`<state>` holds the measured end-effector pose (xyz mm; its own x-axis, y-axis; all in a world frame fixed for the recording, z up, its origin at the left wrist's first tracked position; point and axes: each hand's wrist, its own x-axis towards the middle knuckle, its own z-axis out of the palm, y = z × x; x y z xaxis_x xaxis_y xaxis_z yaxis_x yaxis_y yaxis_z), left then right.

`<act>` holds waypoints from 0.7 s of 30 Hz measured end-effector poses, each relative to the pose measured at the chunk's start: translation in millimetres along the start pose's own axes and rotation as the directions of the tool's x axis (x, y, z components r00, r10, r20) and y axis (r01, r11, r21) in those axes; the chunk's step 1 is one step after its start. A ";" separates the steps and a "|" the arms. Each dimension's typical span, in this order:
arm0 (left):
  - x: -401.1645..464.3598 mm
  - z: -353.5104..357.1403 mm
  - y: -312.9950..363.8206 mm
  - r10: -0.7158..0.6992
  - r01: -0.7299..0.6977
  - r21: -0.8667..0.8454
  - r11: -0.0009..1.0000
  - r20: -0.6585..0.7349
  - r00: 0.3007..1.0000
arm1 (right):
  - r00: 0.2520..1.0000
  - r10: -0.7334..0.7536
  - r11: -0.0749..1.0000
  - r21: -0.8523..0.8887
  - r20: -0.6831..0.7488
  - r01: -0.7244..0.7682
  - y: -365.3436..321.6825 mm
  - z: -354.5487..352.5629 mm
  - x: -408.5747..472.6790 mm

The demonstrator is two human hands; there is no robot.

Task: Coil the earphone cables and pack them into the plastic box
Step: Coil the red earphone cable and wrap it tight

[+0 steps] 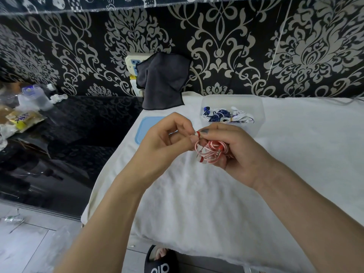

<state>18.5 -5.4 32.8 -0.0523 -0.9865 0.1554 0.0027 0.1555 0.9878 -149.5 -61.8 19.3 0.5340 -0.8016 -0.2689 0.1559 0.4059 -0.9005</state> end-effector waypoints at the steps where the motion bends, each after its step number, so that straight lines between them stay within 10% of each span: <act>1: -0.6 0.7 0.5 0.019 -0.019 0.018 1.000 -0.009 1.000 | 1.000 0.011 0.999 0.037 0.003 -0.011 -0.4 1.2 -0.6; 21: 1.1 17.8 5.4 0.289 -0.231 0.464 0.855 -0.057 0.956 | 1.000 -0.006 0.989 0.145 -0.009 0.008 -3.1 3.2 -5.2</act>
<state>0.7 -4.7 38.2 0.0080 -0.9006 0.4345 -0.4489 0.3850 0.8064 -150.1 -57.5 24.5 0.5256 -0.8080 -0.2661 0.2792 0.4593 -0.8432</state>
